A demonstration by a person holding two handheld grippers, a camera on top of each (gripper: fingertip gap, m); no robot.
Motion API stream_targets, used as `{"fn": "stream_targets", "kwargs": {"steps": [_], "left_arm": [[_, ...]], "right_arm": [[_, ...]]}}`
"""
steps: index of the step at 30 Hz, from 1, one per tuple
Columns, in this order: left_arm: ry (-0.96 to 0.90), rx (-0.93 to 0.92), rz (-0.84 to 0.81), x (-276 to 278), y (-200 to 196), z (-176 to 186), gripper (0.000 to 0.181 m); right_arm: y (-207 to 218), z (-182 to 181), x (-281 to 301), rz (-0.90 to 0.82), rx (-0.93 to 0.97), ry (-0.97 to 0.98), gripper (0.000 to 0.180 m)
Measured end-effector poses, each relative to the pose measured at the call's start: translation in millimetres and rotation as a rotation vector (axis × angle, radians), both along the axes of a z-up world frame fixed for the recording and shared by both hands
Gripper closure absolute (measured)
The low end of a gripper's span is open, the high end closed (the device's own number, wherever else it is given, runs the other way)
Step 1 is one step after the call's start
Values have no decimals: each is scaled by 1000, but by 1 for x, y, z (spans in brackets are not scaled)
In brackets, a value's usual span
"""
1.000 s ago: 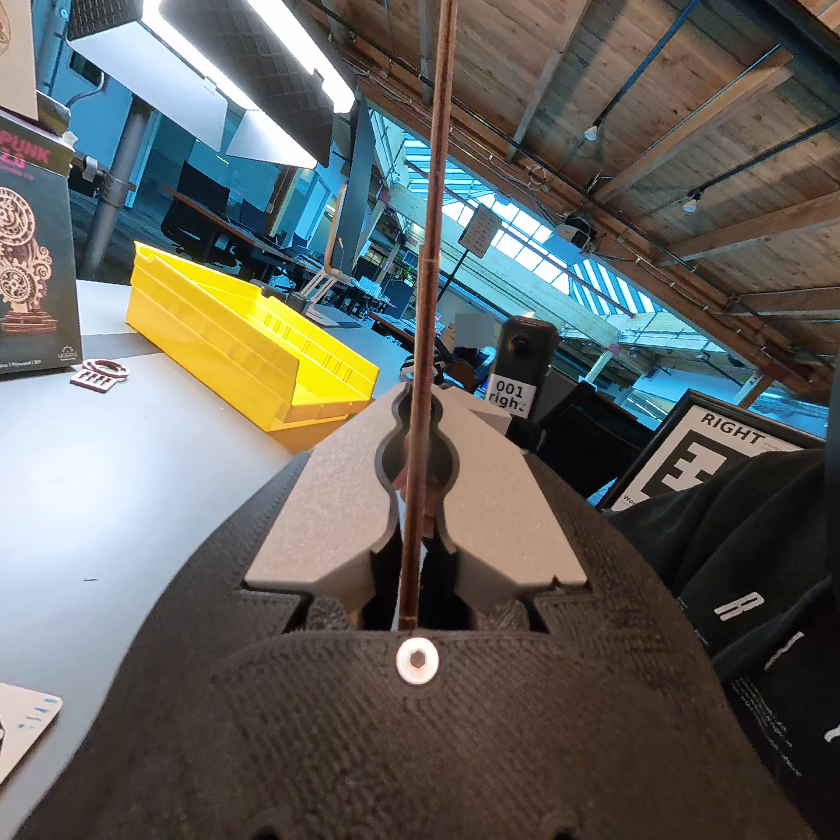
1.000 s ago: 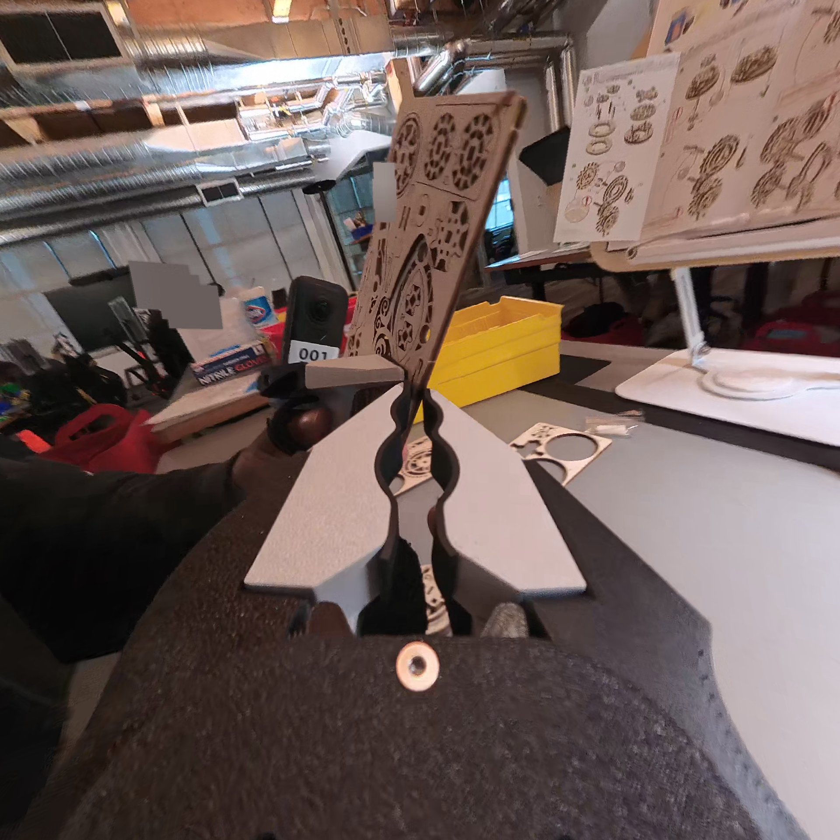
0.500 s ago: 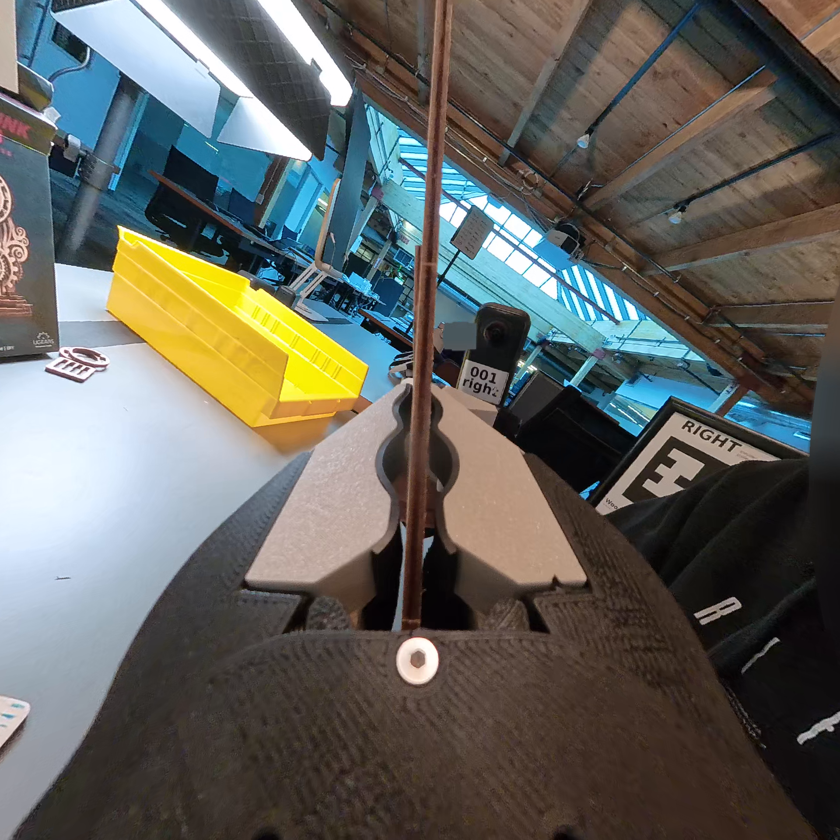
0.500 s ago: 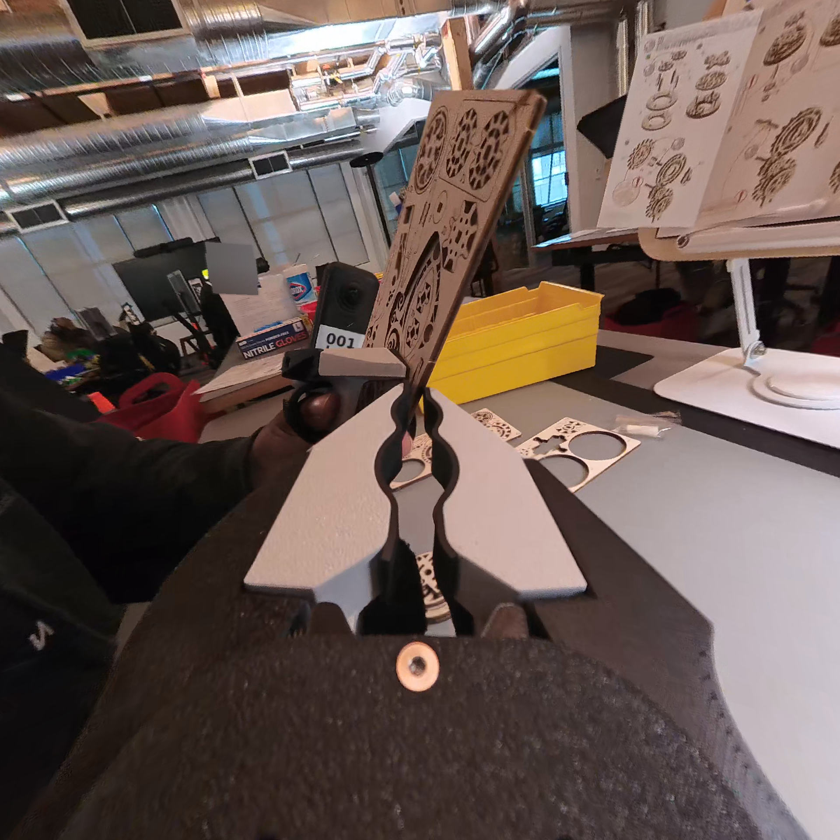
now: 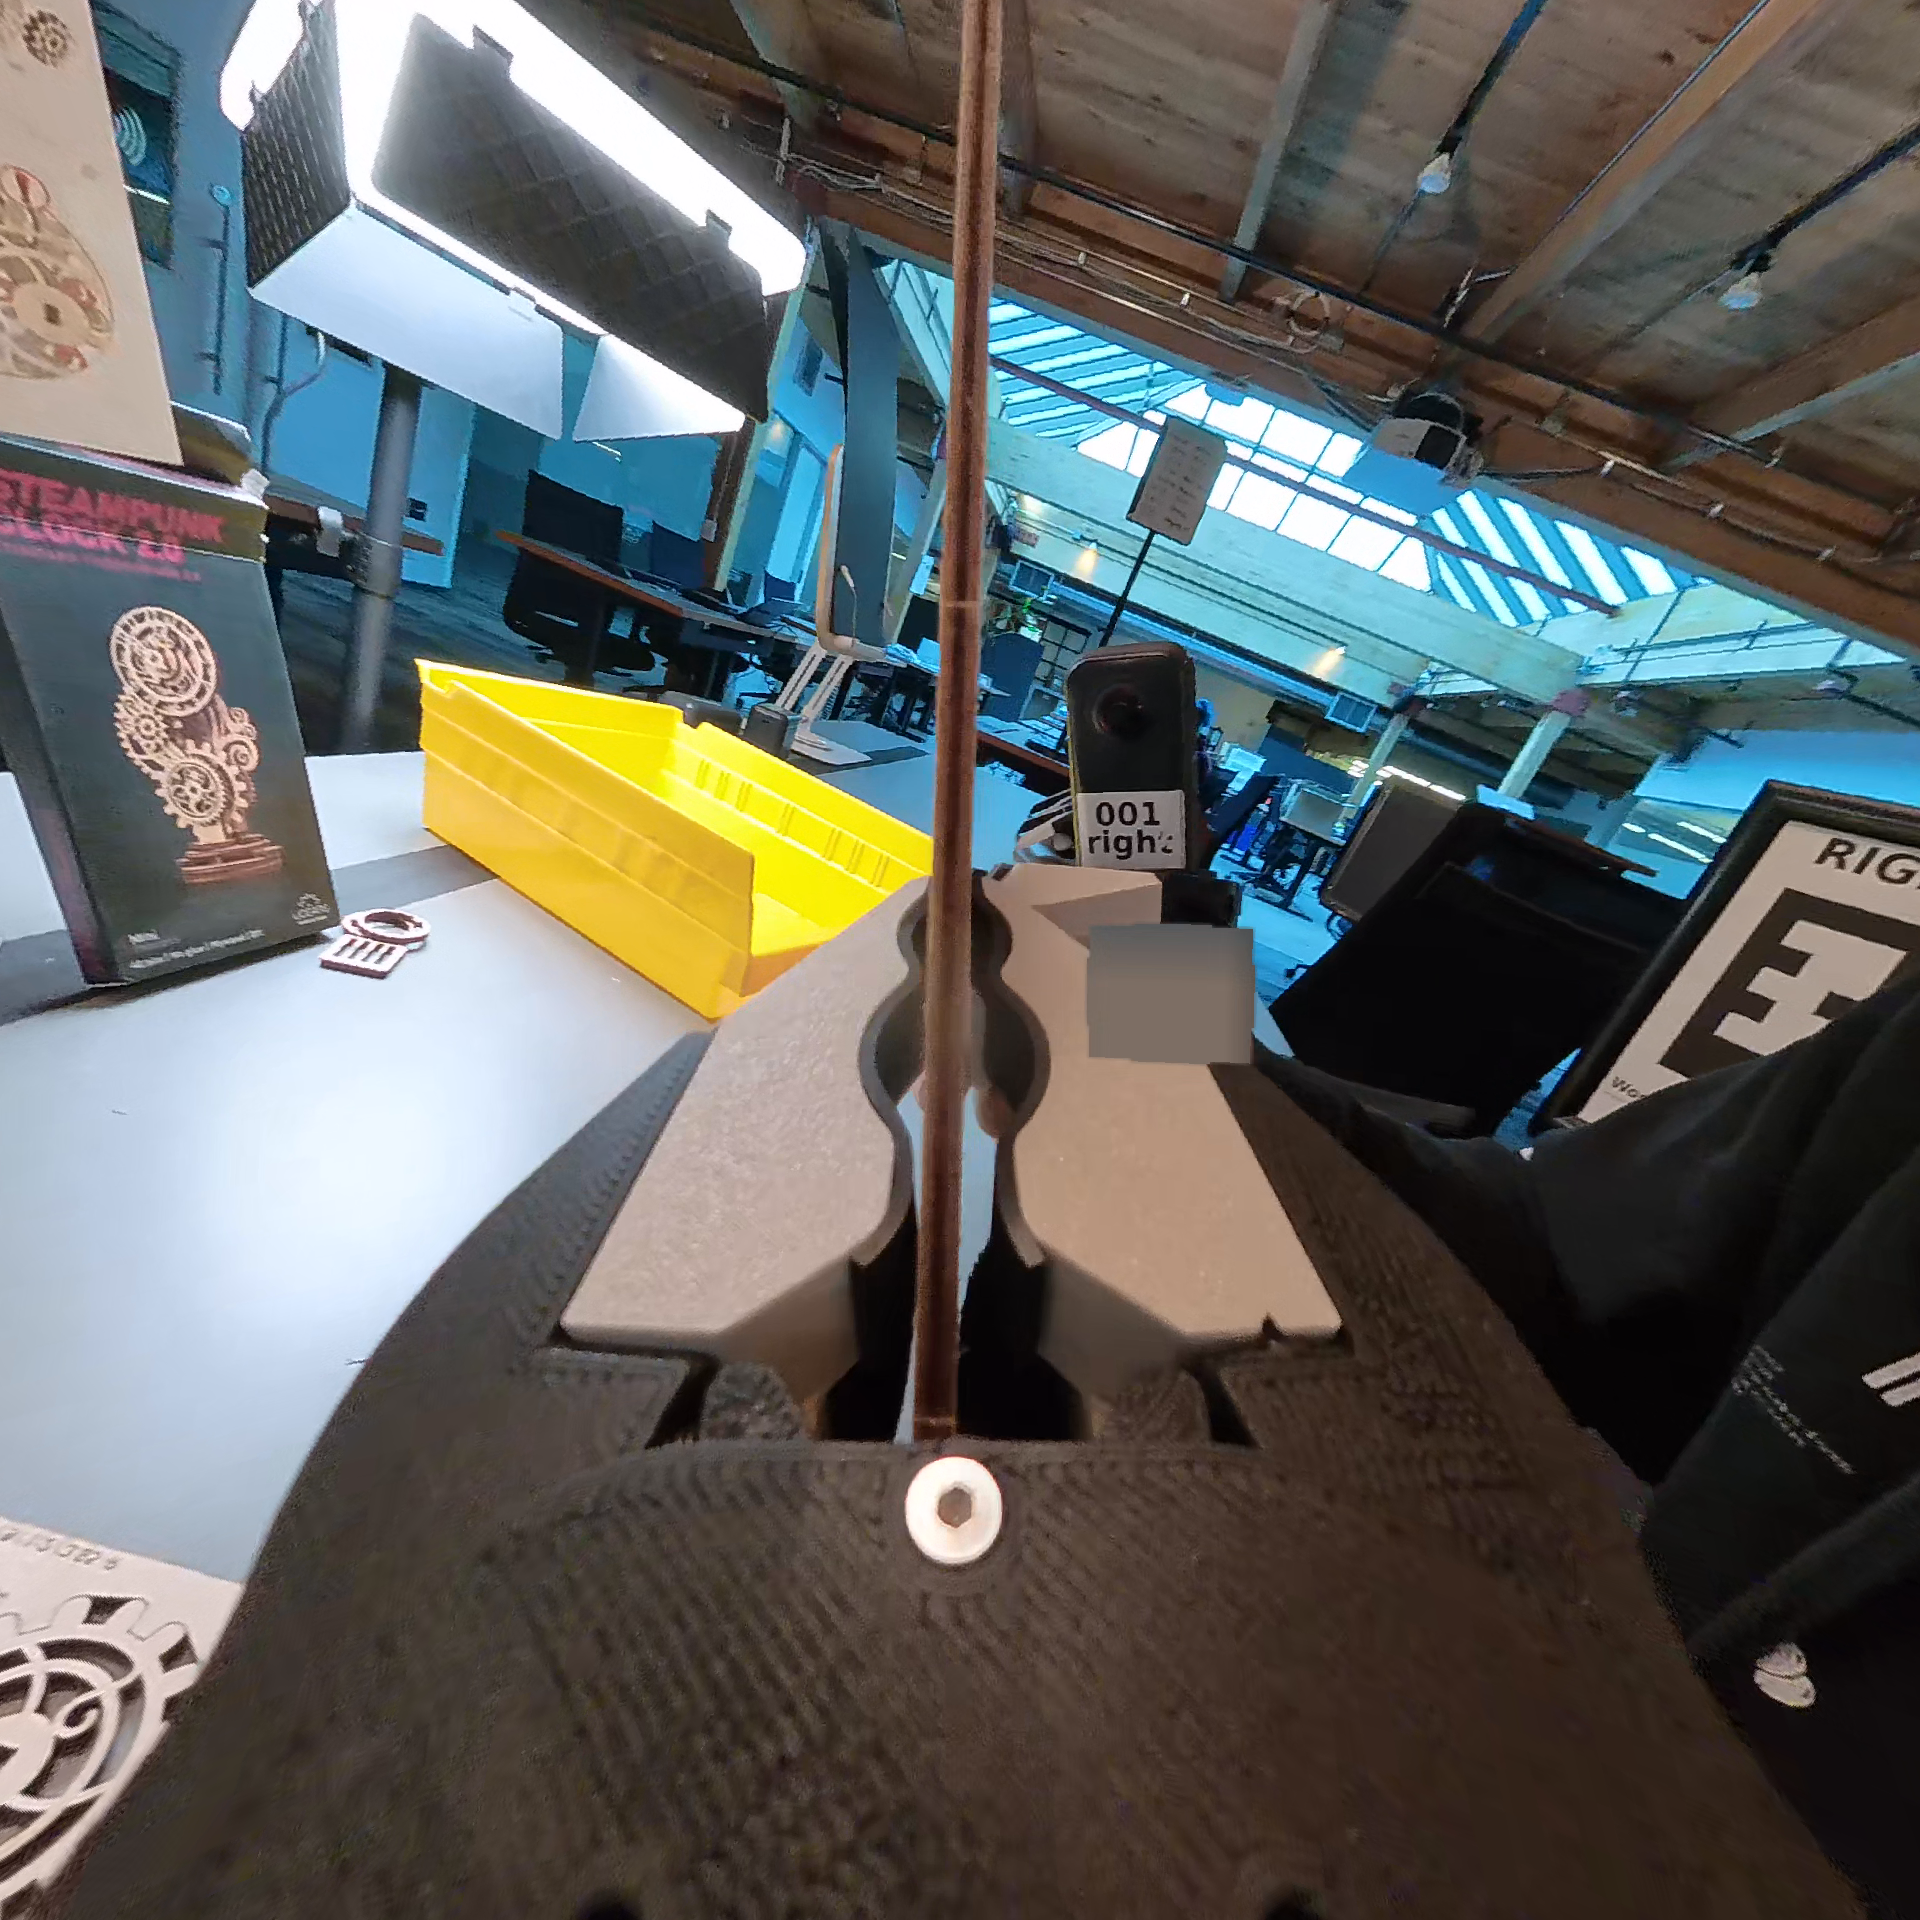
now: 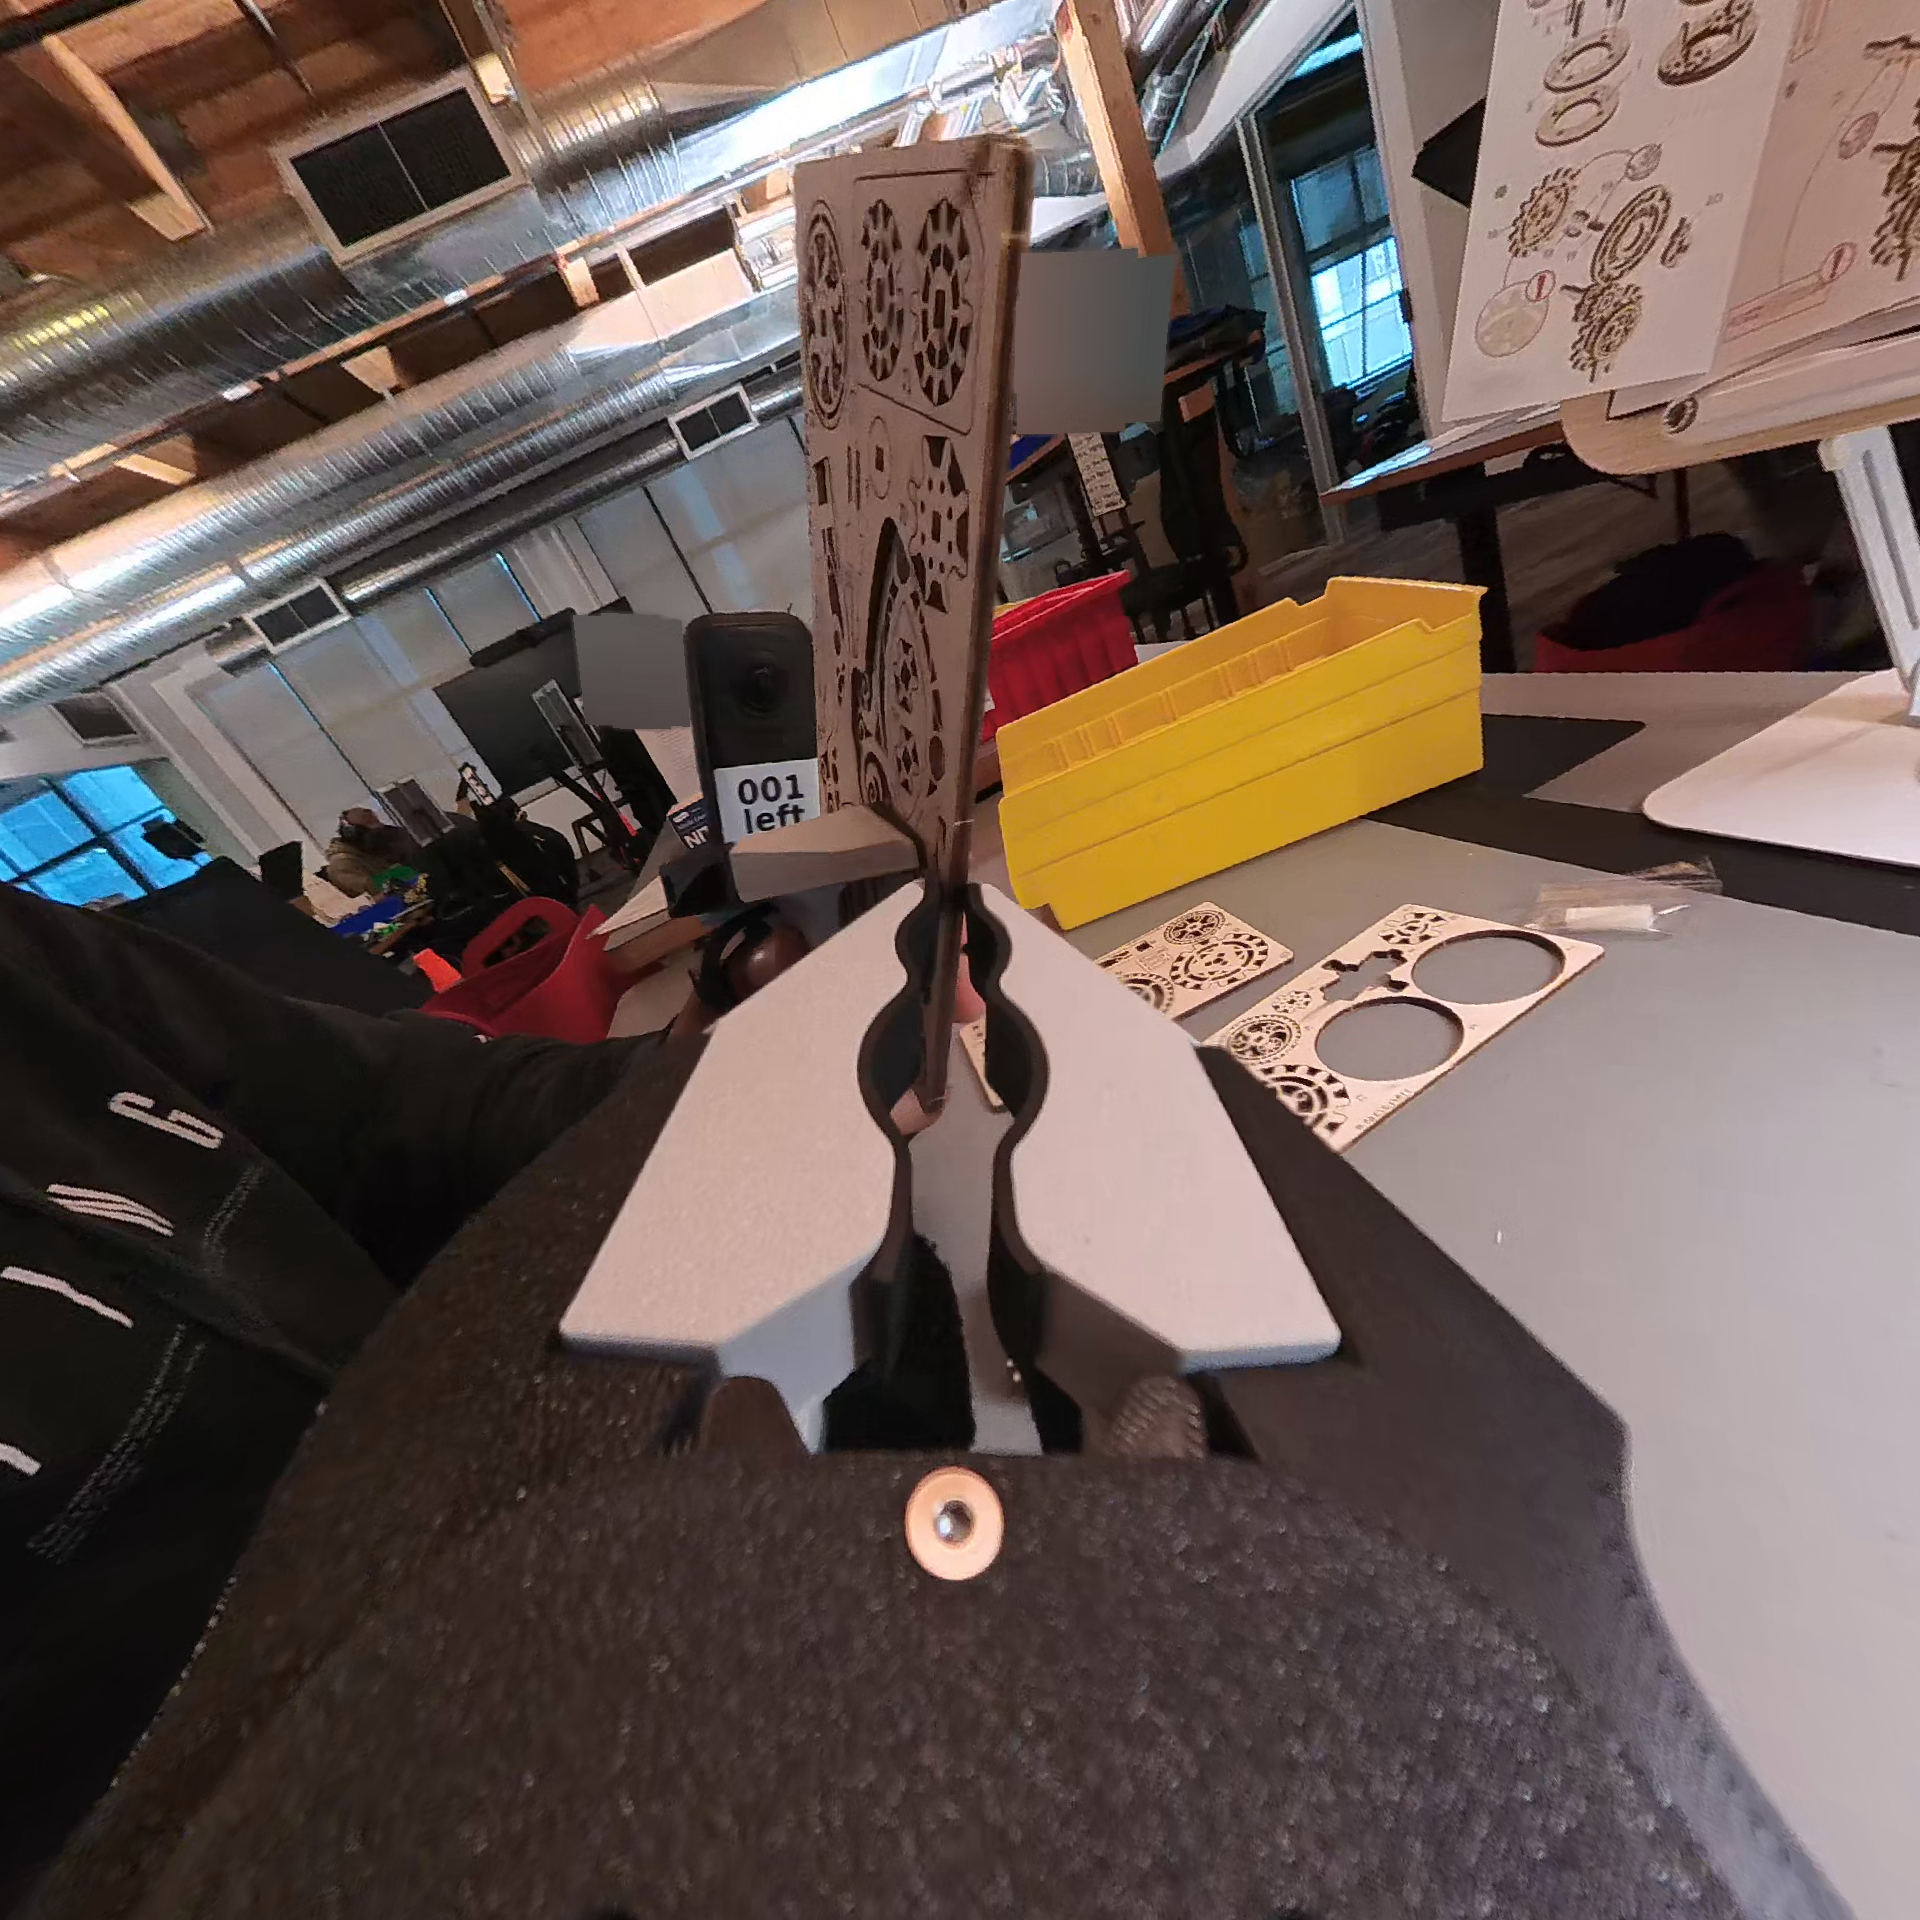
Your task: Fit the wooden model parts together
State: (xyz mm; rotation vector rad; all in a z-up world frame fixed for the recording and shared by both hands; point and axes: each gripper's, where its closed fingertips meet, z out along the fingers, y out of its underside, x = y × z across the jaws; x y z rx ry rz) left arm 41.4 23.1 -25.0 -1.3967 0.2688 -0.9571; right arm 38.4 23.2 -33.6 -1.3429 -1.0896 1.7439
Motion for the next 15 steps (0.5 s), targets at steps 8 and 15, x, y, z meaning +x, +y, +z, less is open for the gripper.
{"fn": "stream_targets", "kwargs": {"steps": [8, 15], "left_arm": [[53, 26, 72, -4, 2, -1, 179], [63, 44, 125, -6, 2, 1, 178]], "right_arm": [[4, -1, -4, -115, 73, -29, 178], [7, 1, -7, -292, 222, -20, 177]]}}
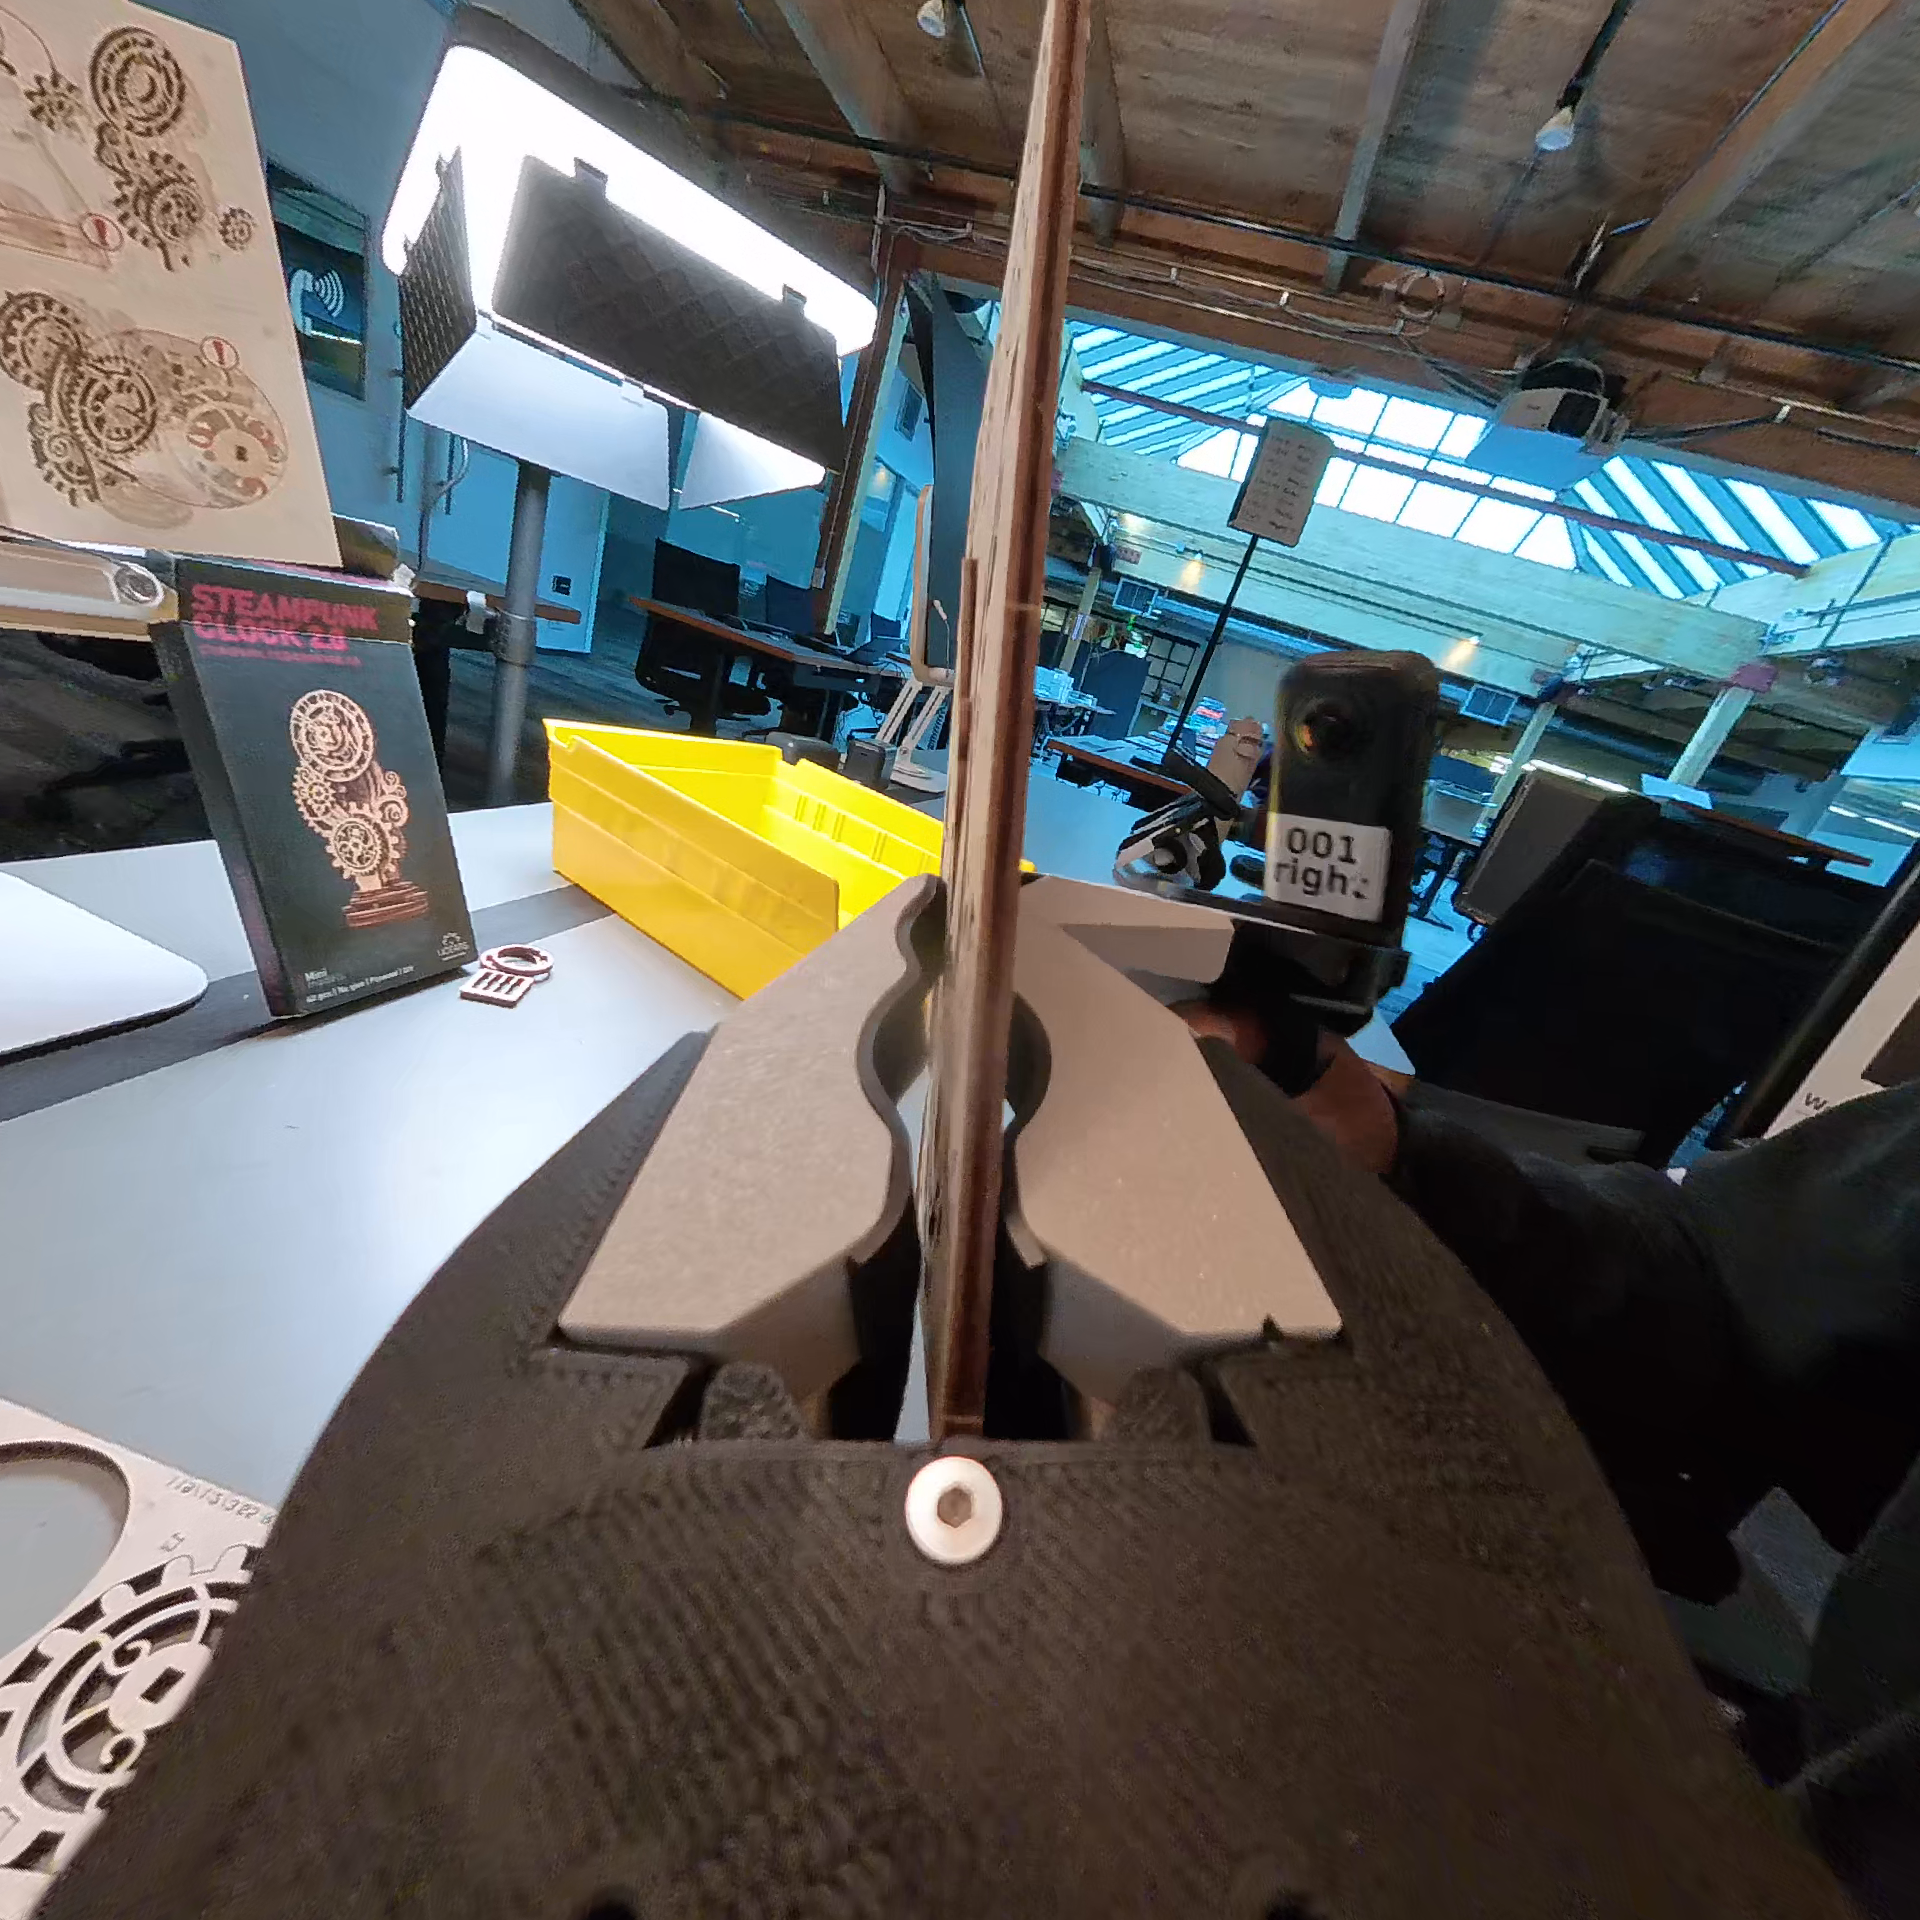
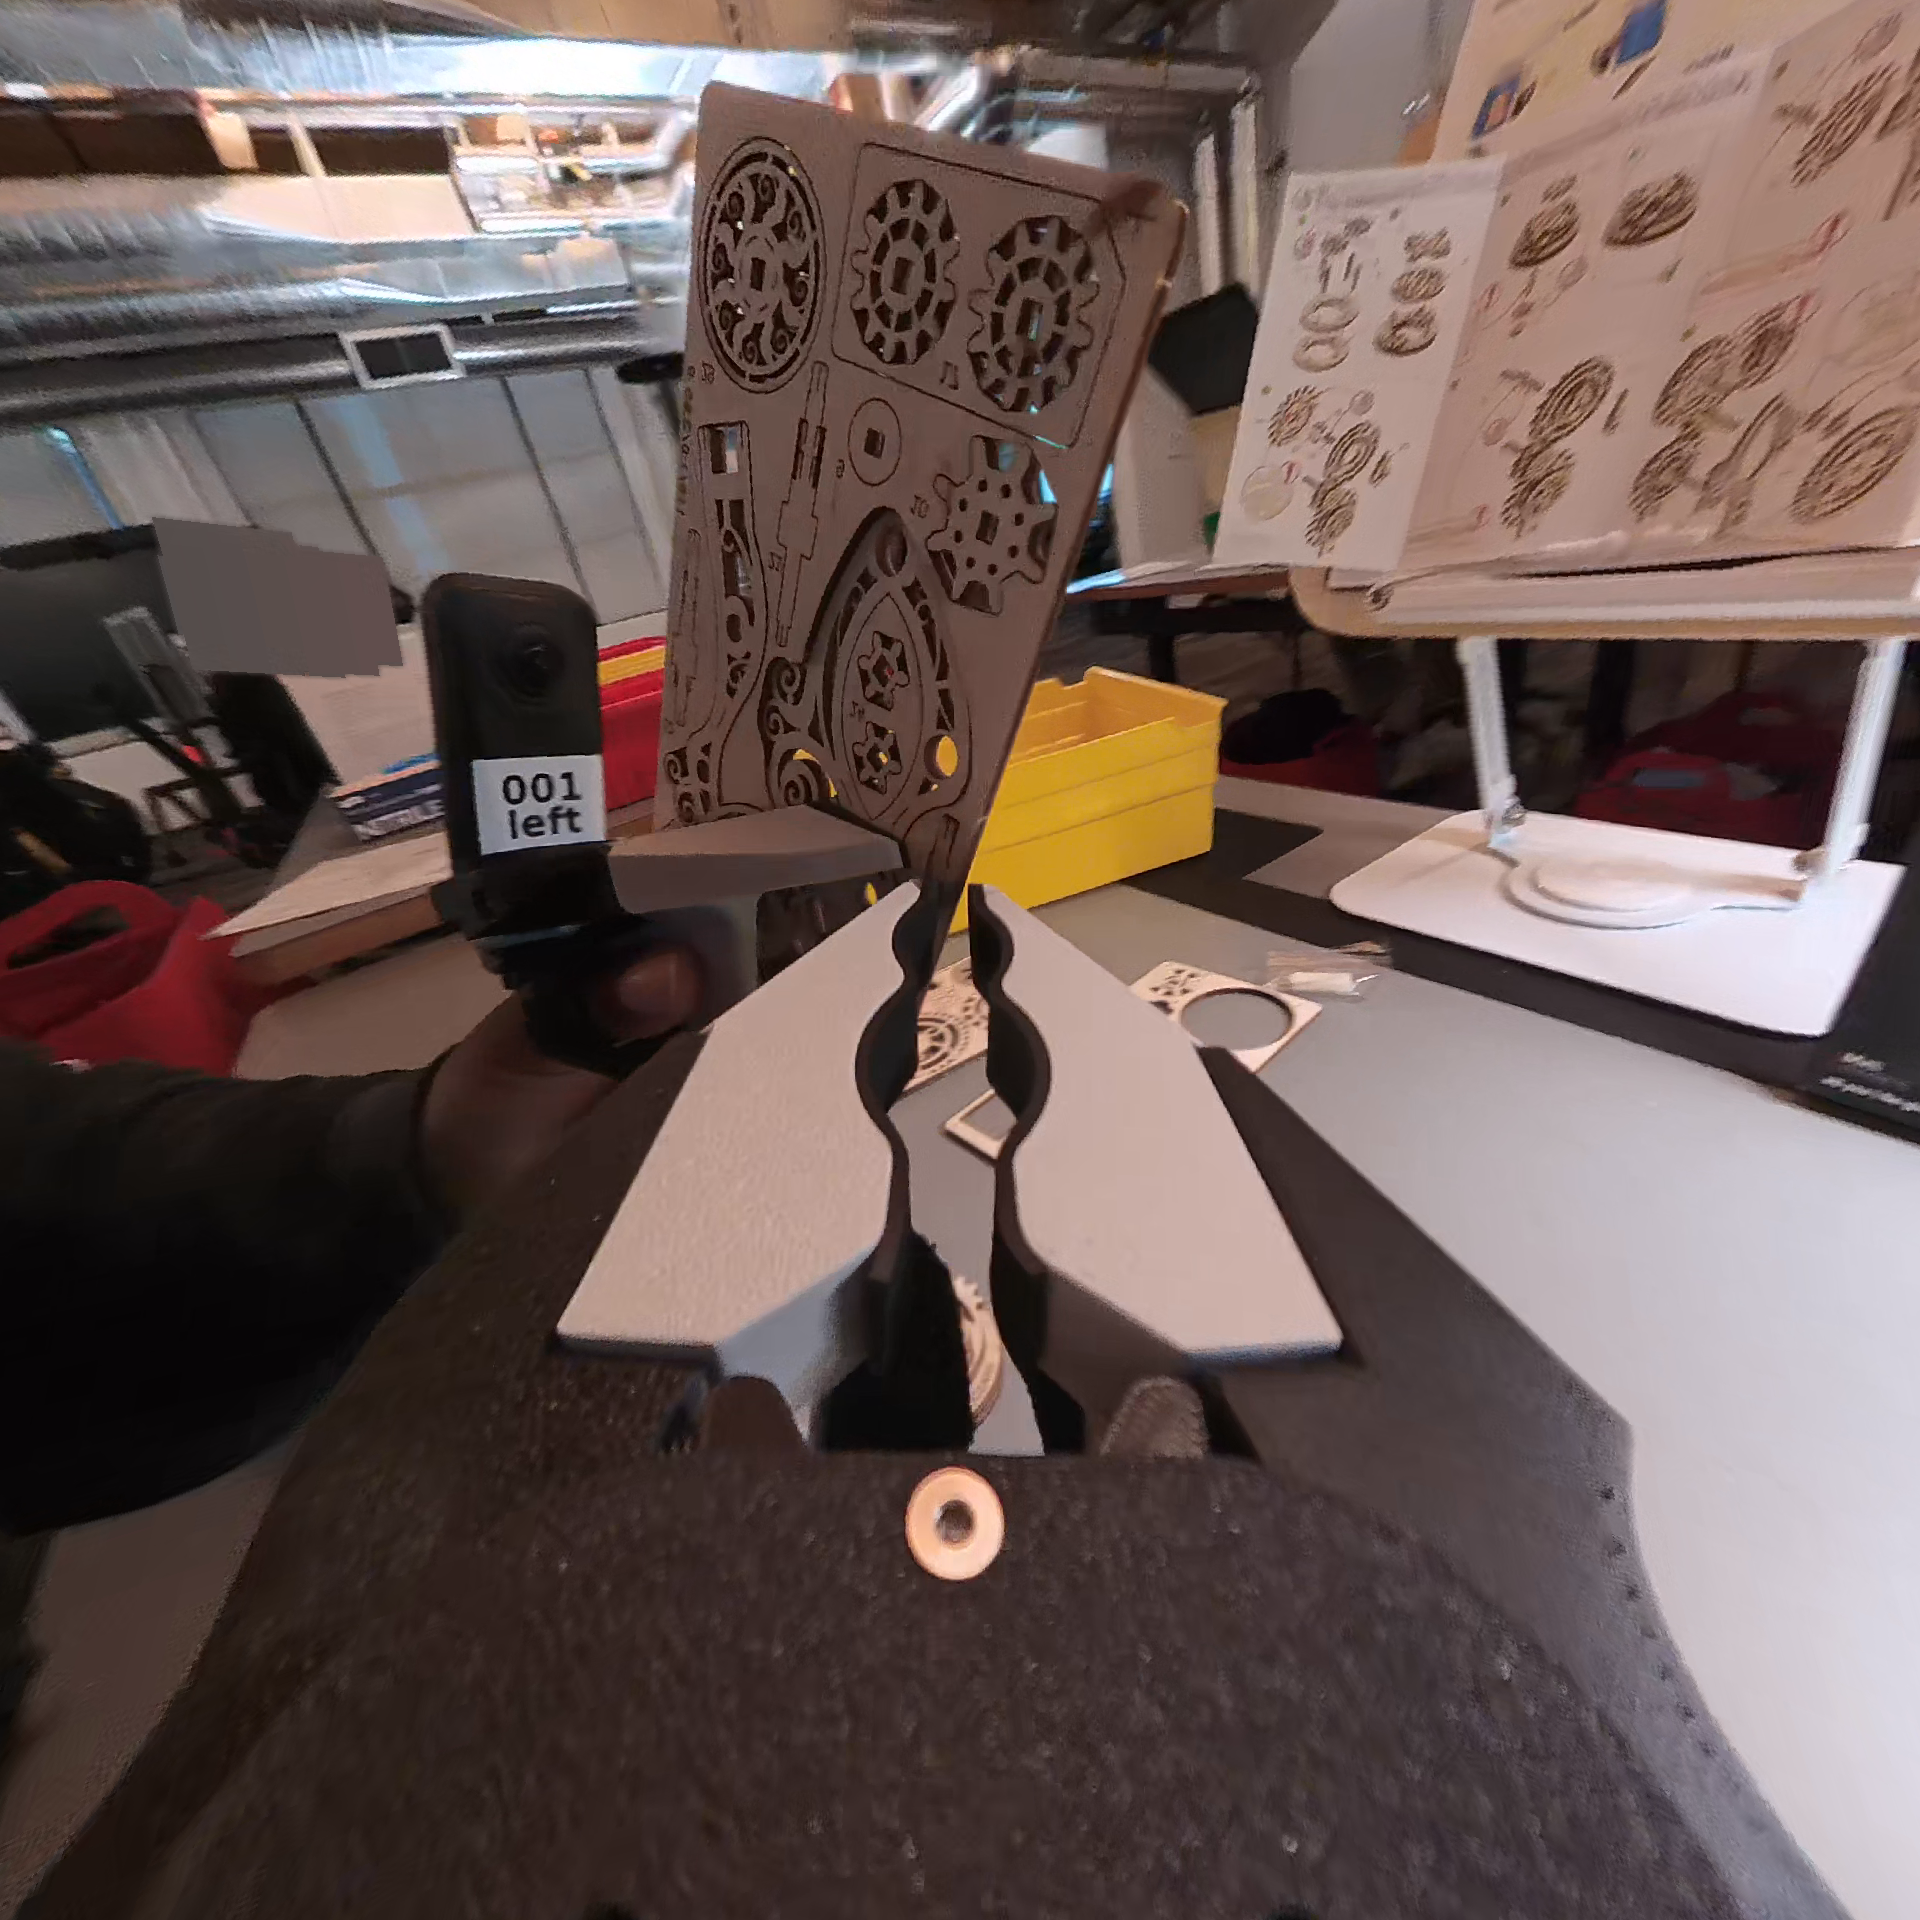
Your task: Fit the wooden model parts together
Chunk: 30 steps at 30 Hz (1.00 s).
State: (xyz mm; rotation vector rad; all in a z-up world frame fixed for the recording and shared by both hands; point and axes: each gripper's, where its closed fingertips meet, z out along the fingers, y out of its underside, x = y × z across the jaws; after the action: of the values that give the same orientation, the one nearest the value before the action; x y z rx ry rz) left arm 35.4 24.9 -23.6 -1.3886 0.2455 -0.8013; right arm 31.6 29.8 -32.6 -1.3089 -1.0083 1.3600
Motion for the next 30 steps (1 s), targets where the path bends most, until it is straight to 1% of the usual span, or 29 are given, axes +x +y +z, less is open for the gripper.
{"fn": "stream_targets", "kwargs": {"steps": [4, 7, 11, 13, 16, 20, 23, 25, 28, 30], "left_arm": [[-20, 1, 11, -2, 0, 1, 178], [-53, -4, 12, -4, 0, 2, 178], [-84, -14, 9, -7, 1, 2, 178], [-91, -18, 8, -8, 2, 1, 177], [-106, -23, 2, -9, 2, 1, 178], [-91, -34, -5, -9, 3, 0, 178], [-52, -42, 10, -8, 4, -2, 179], [-8, -61, 25, -7, 6, -6, 179], [35, -98, 51, -5, 9, -12, 179], [57, -111, 71, -6, 10, -16, 179]], "right_arm": [[1, 2, -1, -160, 99, 51, 177], [1, 3, -3, -242, 105, 88, 178], [2, 3, -6, -257, 39, 126, 178], [4, 2, -7, -258, 21, 135, 175], [7, 1, -6, -278, 60, 138, 169], [11, 3, -3, -324, 261, 81, 160], [14, 5, -1, -331, 405, 30, 153], [15, 4, 0, -345, 539, -17, 150], [12, 3, 0, -373, 755, -76, 163], [7, 2, -1, -365, 839, -97, 166]]}}
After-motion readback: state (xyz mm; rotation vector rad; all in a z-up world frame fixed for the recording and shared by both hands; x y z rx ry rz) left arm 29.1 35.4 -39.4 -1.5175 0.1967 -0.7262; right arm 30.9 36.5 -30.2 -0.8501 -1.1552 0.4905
